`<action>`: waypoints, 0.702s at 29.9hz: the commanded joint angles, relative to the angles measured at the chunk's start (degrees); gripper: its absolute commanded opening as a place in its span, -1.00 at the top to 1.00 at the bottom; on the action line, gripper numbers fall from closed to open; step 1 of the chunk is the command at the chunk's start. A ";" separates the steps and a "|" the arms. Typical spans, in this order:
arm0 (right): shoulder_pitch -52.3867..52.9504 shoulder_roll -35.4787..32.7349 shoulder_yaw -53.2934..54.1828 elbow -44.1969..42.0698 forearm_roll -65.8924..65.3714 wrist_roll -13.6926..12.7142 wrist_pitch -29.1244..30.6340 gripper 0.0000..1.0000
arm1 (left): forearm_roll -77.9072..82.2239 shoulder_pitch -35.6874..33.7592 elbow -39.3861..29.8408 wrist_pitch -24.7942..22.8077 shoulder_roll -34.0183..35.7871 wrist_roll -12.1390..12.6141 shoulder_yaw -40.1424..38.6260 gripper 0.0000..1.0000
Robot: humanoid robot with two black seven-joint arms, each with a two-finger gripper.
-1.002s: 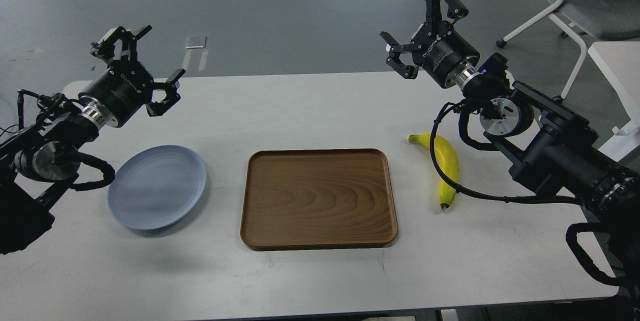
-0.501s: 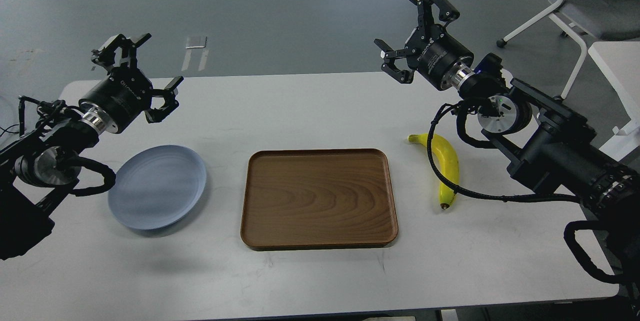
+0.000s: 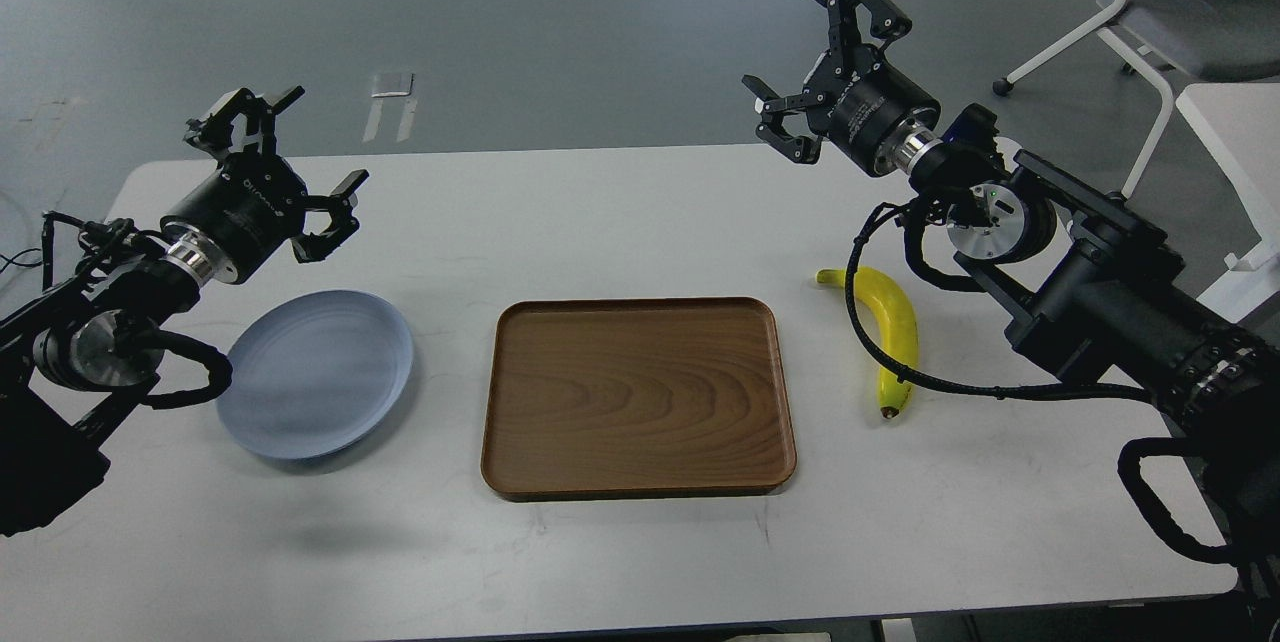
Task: Place banana on plate with both arms
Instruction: 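Move the left gripper down toward the edge of the blue plate, then grasp the rim of the blue plate with the left gripper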
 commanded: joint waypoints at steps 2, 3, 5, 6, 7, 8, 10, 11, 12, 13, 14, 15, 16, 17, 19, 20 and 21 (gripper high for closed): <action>-0.07 0.31 0.17 0.06 0.11 -0.04 -0.13 -1.00 | -0.26 -0.07 0.03 0.42 0.15 -0.08 -0.26 -0.96; -0.16 0.31 0.26 0.06 0.11 -0.04 -0.13 -1.00 | -0.17 -0.07 0.03 0.42 0.15 -0.08 -0.79 -0.96; -0.33 0.31 0.52 0.06 0.11 -0.04 -0.13 -1.00 | -0.08 -0.07 0.12 0.51 0.41 -0.08 -1.23 -0.96; -0.60 0.31 0.61 0.06 0.11 -0.04 -0.13 -1.00 | 0.44 -0.07 0.03 0.51 0.85 -0.17 -1.23 -0.96; -0.60 0.31 0.61 0.06 0.11 -0.04 -0.13 -1.00 | 0.71 -0.07 0.03 0.51 1.29 -0.17 -0.97 -0.96; -0.77 0.31 0.61 0.14 0.11 -0.04 -0.21 -1.00 | 1.41 -0.16 0.03 1.12 1.90 -0.35 -0.19 -0.96; -1.04 0.31 0.70 0.15 0.11 0.05 -0.22 -1.00 | 8.32 -0.34 -0.06 3.75 2.87 -0.96 1.22 -0.96; -1.12 0.31 0.88 0.15 0.11 0.05 -0.30 -1.00 | 12.45 -0.42 -0.14 4.98 3.31 -1.48 1.40 -0.96; -1.13 0.31 0.96 0.15 0.11 0.05 -0.30 -1.00 | 23.19 -0.51 -0.23 8.12 4.45 -3.49 1.49 -0.96; -1.21 0.22 0.97 0.15 0.11 0.05 -0.48 -1.00 | 35.57 -0.51 -0.58 12.85 5.76 -6.38 1.84 -0.96; -1.21 0.05 0.97 0.15 0.11 0.05 -0.65 -1.00 | 41.52 -0.51 -1.10 15.77 6.38 -7.63 2.10 -0.96; -1.30 -0.04 0.97 0.15 0.11 0.05 -1.00 -1.00 | 51.93 -0.08 -3.02 21.80 7.70 -9.21 2.54 -0.96; -1.30 -0.13 1.05 0.15 0.11 0.05 -1.09 -1.00 | 56.65 0.10 -4.35 24.56 8.40 -9.40 2.98 -0.96; -1.30 -0.13 1.05 0.15 0.11 0.05 -1.18 -1.00 | 60.26 0.45 -5.75 27.11 9.46 -9.40 3.68 -0.96; -1.30 -0.22 1.23 0.15 0.11 0.13 -1.18 -1.00 | 66.18 2.56 -9.71 32.75 14.02 -9.58 7.54 -0.96; -1.30 -0.22 1.84 0.06 0.11 0.13 -1.18 -1.00 | 68.10 3.69 -11.90 35.72 16.56 -9.75 10.77 -0.96; -1.39 -0.22 2.28 -0.03 0.11 0.13 -1.18 -1.00 | 69.69 4.05 -13.57 38.62 18.67 -10.10 14.29 -0.96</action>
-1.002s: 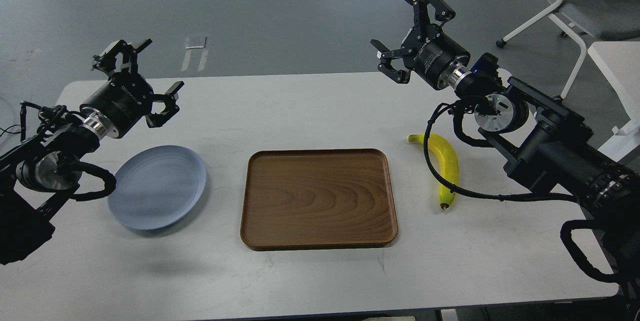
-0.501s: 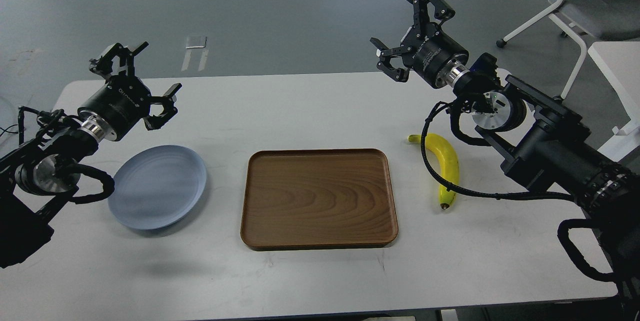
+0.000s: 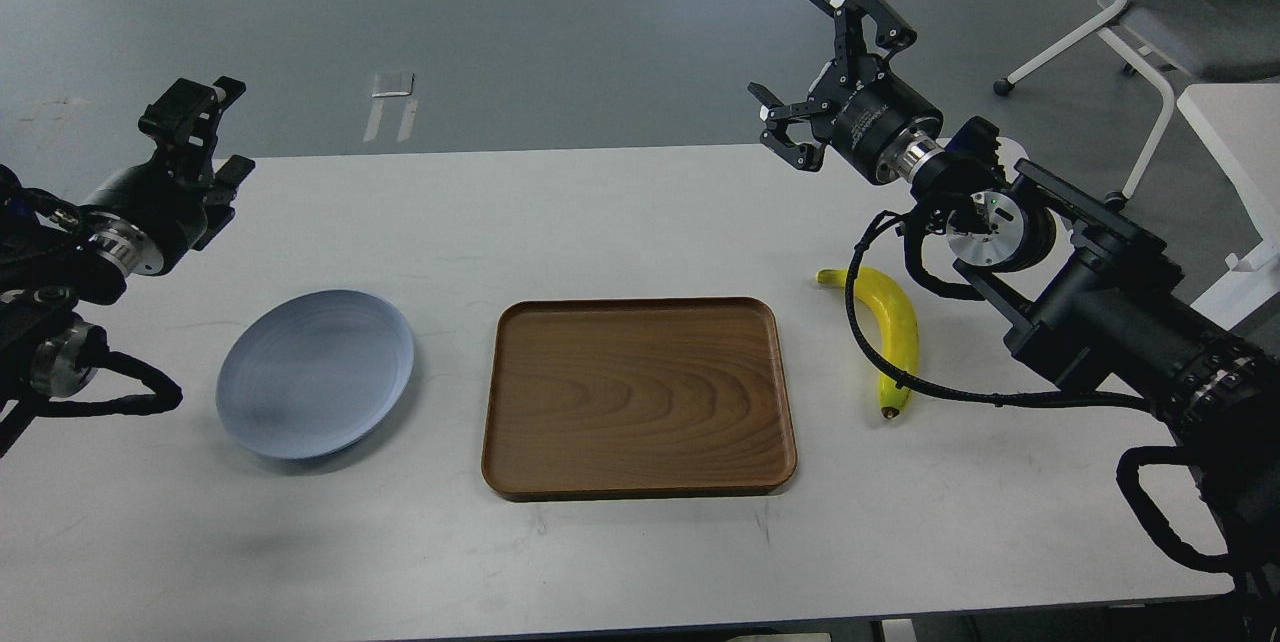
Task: Place banana on plate with both arms
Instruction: 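Grasp the rim of the blue plate with the left gripper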
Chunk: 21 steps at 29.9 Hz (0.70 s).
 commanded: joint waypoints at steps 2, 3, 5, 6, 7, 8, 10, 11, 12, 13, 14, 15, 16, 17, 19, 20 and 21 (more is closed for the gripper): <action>-0.52 -0.11 1.88 -0.18 0.00 0.02 -0.03 -1.00 | 14.18 2.11 -5.55 11.56 8.07 -2.68 13.07 -0.96; -0.78 -0.11 2.32 -0.18 0.00 0.02 -0.03 -1.00 | 16.21 2.02 -5.55 12.54 8.69 -3.56 15.28 -0.96; -1.57 -0.11 3.73 -0.18 0.00 0.02 -0.03 -1.00 | 21.29 1.94 -5.03 14.99 10.62 -4.10 20.37 -0.96; -2.19 -0.11 4.26 -0.18 0.00 0.02 -0.03 -1.00 | 22.72 2.11 -4.85 16.49 11.50 -4.01 22.58 -0.96; -2.37 -0.11 4.52 -0.18 0.00 0.02 -0.12 -1.00 | 22.82 2.20 -4.67 16.94 11.77 -4.01 23.38 -0.96; -2.54 -0.19 4.61 -0.18 0.00 0.02 -0.12 -1.00 | 22.82 2.55 -3.80 17.12 12.12 -4.01 24.61 -0.96; -2.63 -0.20 4.61 -0.18 -0.09 0.02 -0.38 -1.00 | 22.82 3.25 -2.21 17.12 12.21 -3.92 25.94 -0.96; -2.72 -0.20 4.61 -0.18 -0.01 0.11 -0.82 -1.00 | 22.82 4.04 -0.21 17.12 11.86 -3.92 26.72 -0.96; -2.72 -0.20 4.70 -0.10 0.00 0.11 -0.91 -1.00 | 22.73 4.39 0.86 17.29 11.60 -3.92 26.99 -0.96; -2.72 -0.20 4.70 -0.10 0.00 0.11 -1.17 -1.00 | 22.73 5.18 3.22 17.55 11.25 -3.92 27.08 -0.96; -2.72 -0.20 4.79 -0.10 0.00 0.20 -1.35 -1.00 | 22.65 5.97 5.59 17.99 10.64 -3.84 27.00 -0.96; -2.72 -0.20 4.96 -0.10 0.00 0.20 -1.35 -1.00 | 22.56 6.41 6.40 18.26 9.85 -3.84 27.00 -0.96; -2.72 -0.20 5.05 -0.10 -0.09 0.20 -1.44 -1.00 | 22.38 6.77 7.19 18.35 8.97 -3.84 27.00 -0.96; -2.81 -0.20 5.05 -0.10 -0.09 0.20 -1.70 -1.00 | 22.21 7.03 8.15 18.26 7.48 -3.84 27.00 -0.96; -2.81 -0.28 5.05 -0.01 -0.09 0.20 -2.14 -1.00 | 21.42 7.29 8.43 18.00 6.77 -3.84 27.00 -0.96; -2.81 -0.37 4.96 -0.01 -0.09 0.20 -2.31 -1.00 | 20.46 7.30 8.51 18.00 6.50 -3.92 26.91 -0.95; -2.81 -0.37 4.96 0.08 -0.09 0.20 -2.49 -1.00 | 19.58 7.30 8.43 17.91 6.32 -3.92 26.91 -0.95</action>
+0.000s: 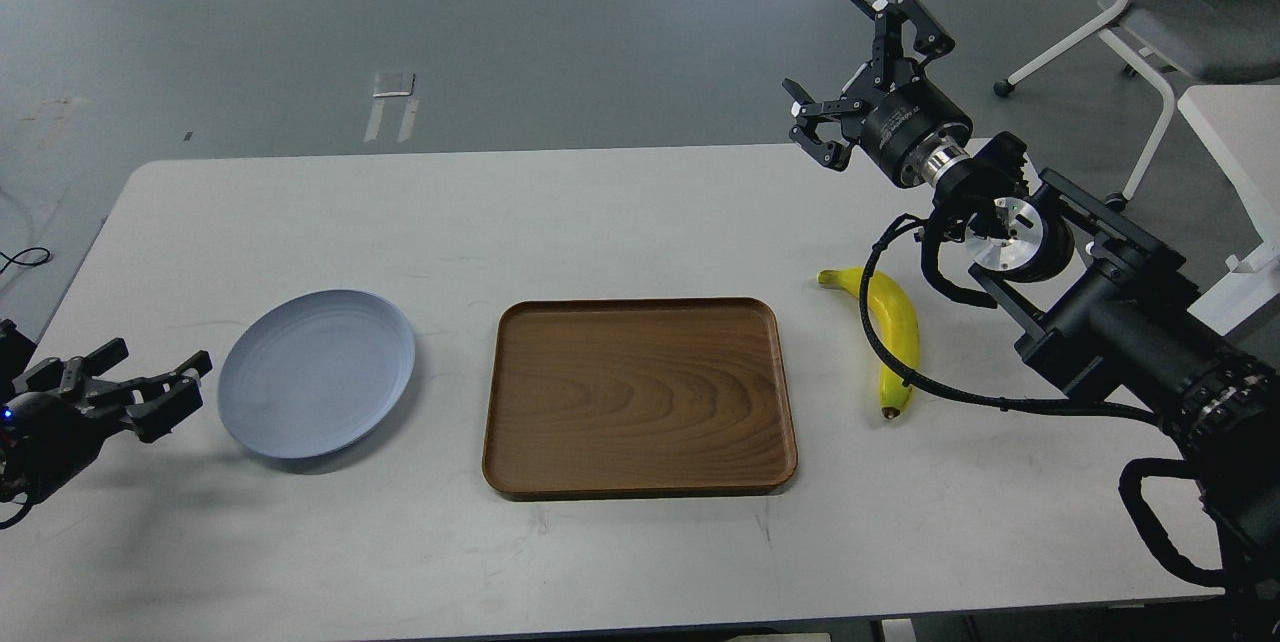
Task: Place banana on plate with both arms
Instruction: 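Grasp the rim of the blue plate with the left gripper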
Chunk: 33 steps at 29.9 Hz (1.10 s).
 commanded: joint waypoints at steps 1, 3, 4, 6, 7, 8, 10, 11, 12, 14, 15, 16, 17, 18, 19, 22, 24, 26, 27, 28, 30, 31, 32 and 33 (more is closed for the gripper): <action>-0.03 -0.12 -0.07 0.03 -0.01 0.00 -0.60 -1.00 | -4.48 -0.04 0.08 -0.59 -1.26 -0.07 -0.09 -0.95; -0.12 -0.12 -0.07 0.12 -0.01 0.00 -0.60 -1.00 | -7.22 0.04 0.08 -0.86 -1.62 -0.15 0.00 -0.94; -0.12 -0.12 -0.07 0.03 -0.01 0.09 -0.60 -1.00 | -9.24 0.13 0.08 -1.04 -1.71 -0.16 0.00 -0.93; -0.21 -0.21 -0.16 0.03 -0.01 0.00 -0.95 -1.00 | -10.13 0.22 0.17 -1.39 -1.71 -0.24 0.09 -0.90; -0.30 -0.21 -0.16 0.12 -0.01 0.00 -1.30 -1.00 | -10.13 0.22 0.26 -1.48 -1.71 -0.24 0.09 -0.84; -0.30 -0.21 -0.16 0.12 -0.01 0.00 -1.30 -1.00 | -10.13 0.22 0.26 -1.48 -1.71 -0.24 0.09 -0.84; -0.30 -0.30 -0.25 0.21 -0.01 0.09 -1.74 -1.00 | -10.05 0.22 0.61 -1.56 -1.88 -0.24 0.26 -0.75; -0.30 -0.39 -0.25 0.21 -0.01 0.09 -1.74 -1.00 | -10.05 0.22 0.70 -1.65 -2.06 -0.24 0.26 -0.72; -0.30 -0.56 -0.25 0.21 -0.01 0.09 -1.83 -1.00 | -10.05 0.22 1.04 -1.74 -2.93 -0.24 0.61 -0.67; -0.38 -0.56 -0.25 0.21 -0.01 0.00 -1.83 -1.00 | -10.05 0.22 2.80 -1.74 -4.43 -0.24 1.05 -0.64; -0.39 -0.56 -0.25 0.21 -0.01 0.09 -1.92 -1.00 | -10.13 0.22 3.50 -1.74 -4.87 -0.24 1.05 -0.64; -0.56 -0.56 -0.33 0.12 -0.01 0.09 -2.09 -1.00 | -10.13 0.22 4.81 -1.74 -5.57 -0.24 1.05 -0.64; -0.56 -0.56 -0.42 0.12 -0.01 0.09 -2.27 -1.00 | -10.13 0.22 5.35 -1.83 -5.75 -0.33 1.05 -0.64; -0.56 -0.56 -0.60 0.12 -0.01 0.09 -2.62 -1.00 | -10.13 0.13 6.31 -2.09 -6.36 -0.42 1.05 -0.64; -0.65 -0.56 -0.60 0.12 -0.10 0.09 -2.88 -1.00 | -10.13 0.13 6.76 -2.35 -6.63 -0.42 1.05 -0.64; -0.74 -0.56 -0.69 0.21 -0.10 0.09 -3.06 -1.00 | -10.22 -0.05 6.76 -2.44 -6.80 -0.51 0.97 -0.64; -0.74 -0.56 -0.69 0.21 -0.10 0.09 -3.06 -1.00 | -10.22 -0.22 6.85 -2.62 -6.89 -0.59 1.05 -0.50; -0.74 -0.56 -0.69 0.21 -0.10 0.09 -3.15 -1.00 | -10.22 -0.31 6.76 -2.79 -6.98 -0.59 0.97 -0.38; -0.74 -0.56 -0.69 0.21 -0.10 0.09 -3.15 -1.00 | -10.22 -0.40 6.76 -2.88 -7.07 -0.60 0.97 -0.31; -0.74 -0.56 -0.69 0.21 -0.10 0.09 -3.15 -1.00 | -10.22 -0.40 6.76 -2.88 -7.07 -0.60 0.97 -0.31; -0.74 -0.56 -0.69 0.12 -0.10 0.09 -3.24 -1.00 | -10.22 -0.49 6.76 -2.88 -7.24 -0.77 0.97 -0.16; -0.74 -0.56 -0.69 0.12 -0.10 0.09 -3.32 -1.00 | -10.22 -0.57 6.76 -2.88 -7.50 -0.77 0.97 -0.16; -0.74 -0.56 -0.77 0.12 -0.10 0.09 -3.85 -1.00 | -10.22 -0.49 6.76 -2.88 -7.77 -0.86 0.97 -0.14; -0.82 -0.56 -0.86 0.21 -0.10 0.09 -4.37 -1.00 | -10.14 -0.49 6.76 -2.80 -7.94 -1.12 0.97 -0.13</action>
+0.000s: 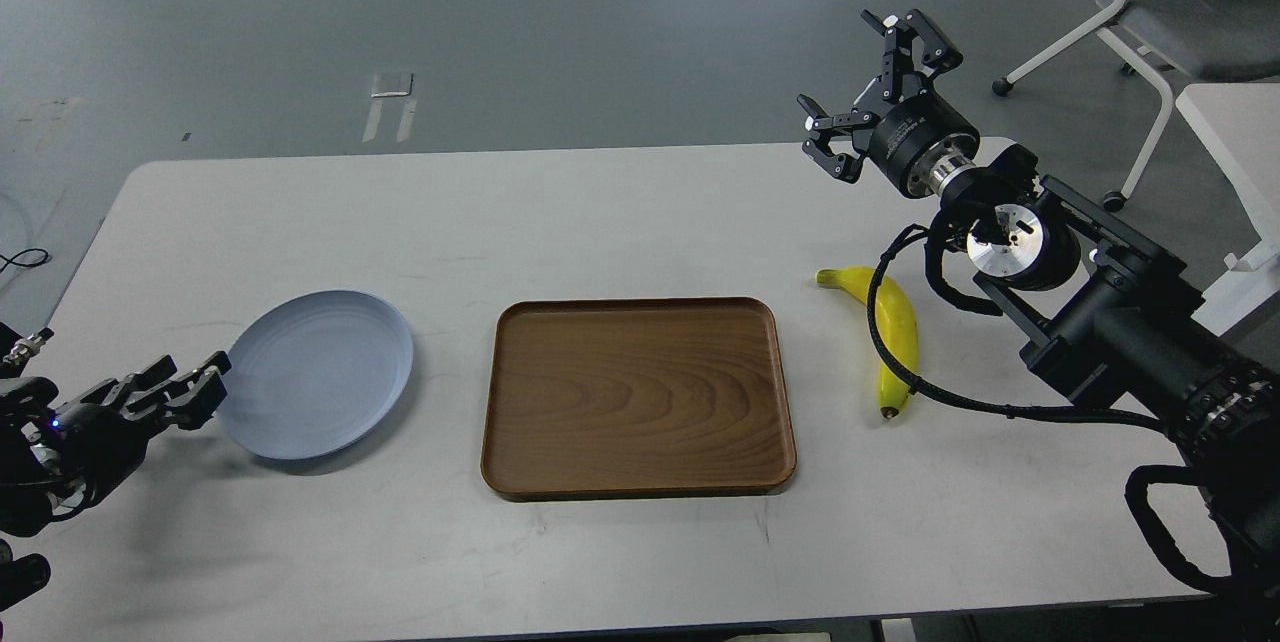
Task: Place banana on plate with both arms
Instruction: 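Grasp the rim of the blue plate with the left gripper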
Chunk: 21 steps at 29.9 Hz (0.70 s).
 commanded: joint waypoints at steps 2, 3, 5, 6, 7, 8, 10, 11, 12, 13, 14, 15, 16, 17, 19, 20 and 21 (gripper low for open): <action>-0.44 0.00 -0.16 0.02 0.00 0.00 -1.37 -1.00 | 0.09 0.00 -0.01 0.07 -0.65 -1.07 0.08 -0.08; -0.44 0.00 -0.16 -0.06 0.00 0.00 -1.37 -1.00 | 0.09 0.00 -0.01 0.07 -0.65 -1.25 0.08 -0.06; -0.61 0.00 -0.16 0.02 0.00 0.00 -1.46 -1.00 | 0.09 0.08 -0.01 0.07 -0.74 -1.34 0.08 -0.05; -0.62 0.00 -0.16 0.02 0.00 0.09 -1.46 -1.00 | 0.18 0.17 -0.01 -0.01 -0.74 -1.34 0.08 -0.05; -0.62 0.00 -0.16 0.02 0.00 0.09 -1.46 -1.00 | 0.18 0.17 -0.01 -0.01 -0.74 -1.34 0.08 -0.05; -0.62 0.00 -0.16 0.02 0.00 0.09 -1.46 -1.00 | 0.18 0.26 -0.01 0.07 -0.74 -1.34 0.08 -0.05; -0.70 0.00 -0.16 0.02 0.00 0.09 -1.55 -1.00 | 0.18 0.43 -0.01 0.07 -0.74 -1.43 0.08 0.14; -0.70 0.00 -0.16 0.02 0.00 0.09 -1.63 -1.00 | 0.18 0.43 -0.01 -0.01 -0.91 -1.43 0.17 0.30; -0.79 0.00 -0.16 0.02 0.00 0.09 -1.72 -1.00 | 0.18 0.52 0.08 -0.01 -1.18 -1.43 0.17 0.37; -0.79 0.00 -0.16 0.02 0.00 0.09 -1.98 -1.00 | 0.18 0.52 0.16 -0.01 -1.61 -1.34 0.17 0.46; -0.79 0.00 -0.16 0.02 0.00 0.09 -2.07 -1.00 | 0.18 0.52 0.43 0.07 -1.71 -1.25 0.17 0.46; -0.79 0.00 -0.16 0.02 0.00 0.09 -2.07 -1.00 | 0.18 0.52 0.60 0.07 -1.79 -1.25 0.17 0.46; -0.79 0.00 -0.16 0.02 0.00 0.09 -2.25 -1.00 | 0.18 0.61 1.30 0.07 -2.06 -1.25 0.17 0.46; -0.79 0.00 -0.16 0.02 0.00 0.09 -2.25 -1.00 | 0.18 0.61 1.92 0.07 -2.23 -1.25 0.08 0.46; -0.79 0.00 -0.16 -0.06 0.00 0.18 -2.34 -1.00 | 0.18 0.61 2.19 0.07 -2.41 -1.25 0.17 0.49; -0.79 0.00 -0.16 0.02 0.00 0.18 -2.34 -1.00 | 0.18 0.61 2.19 0.16 -2.41 -1.34 0.17 0.56; -0.79 0.00 -0.16 -0.06 0.00 0.18 -2.34 -1.00 | 0.18 0.61 2.19 0.16 -2.50 -1.34 0.17 0.64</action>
